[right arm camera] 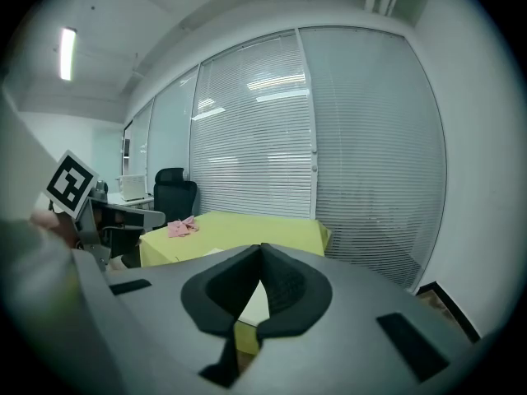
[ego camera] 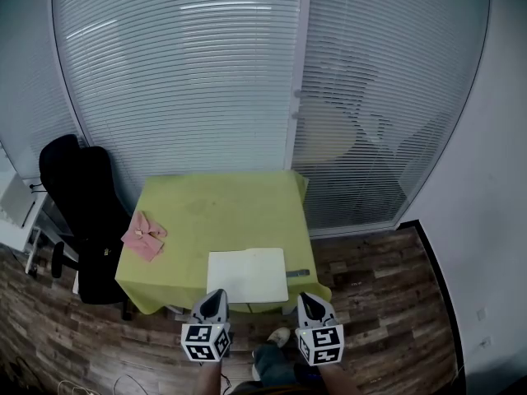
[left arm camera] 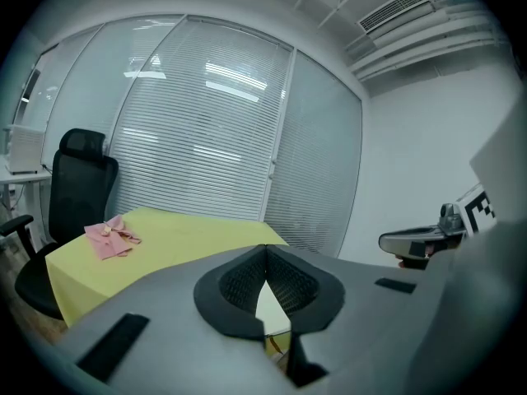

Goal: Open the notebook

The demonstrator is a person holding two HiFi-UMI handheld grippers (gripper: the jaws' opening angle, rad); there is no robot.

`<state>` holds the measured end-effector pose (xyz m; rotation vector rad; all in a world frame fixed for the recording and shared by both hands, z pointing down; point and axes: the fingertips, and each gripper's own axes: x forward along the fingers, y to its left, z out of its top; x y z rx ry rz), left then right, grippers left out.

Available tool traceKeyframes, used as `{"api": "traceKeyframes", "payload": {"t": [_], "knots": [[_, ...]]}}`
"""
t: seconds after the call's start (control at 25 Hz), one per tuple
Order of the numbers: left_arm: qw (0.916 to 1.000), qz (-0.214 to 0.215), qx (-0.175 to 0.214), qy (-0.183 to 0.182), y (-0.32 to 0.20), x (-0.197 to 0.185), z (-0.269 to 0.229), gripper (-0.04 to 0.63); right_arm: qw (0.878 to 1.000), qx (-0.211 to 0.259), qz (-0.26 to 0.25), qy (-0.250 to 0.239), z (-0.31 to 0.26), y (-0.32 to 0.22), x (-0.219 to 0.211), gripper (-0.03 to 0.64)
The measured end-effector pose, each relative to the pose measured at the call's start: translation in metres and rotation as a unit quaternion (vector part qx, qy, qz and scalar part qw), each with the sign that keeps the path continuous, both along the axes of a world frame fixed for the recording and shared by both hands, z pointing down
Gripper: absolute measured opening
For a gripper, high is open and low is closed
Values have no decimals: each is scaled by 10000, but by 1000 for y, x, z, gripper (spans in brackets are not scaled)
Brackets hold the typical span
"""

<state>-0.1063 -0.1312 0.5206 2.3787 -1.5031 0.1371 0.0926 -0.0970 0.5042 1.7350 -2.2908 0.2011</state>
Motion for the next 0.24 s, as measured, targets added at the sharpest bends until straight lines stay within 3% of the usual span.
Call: {"api": "traceKeyframes", "payload": {"t": [0.24], "knots": [[9999, -106, -54, 69, 1, -10, 3, 25, 10000, 10, -29, -24, 0, 1, -5, 12]]}}
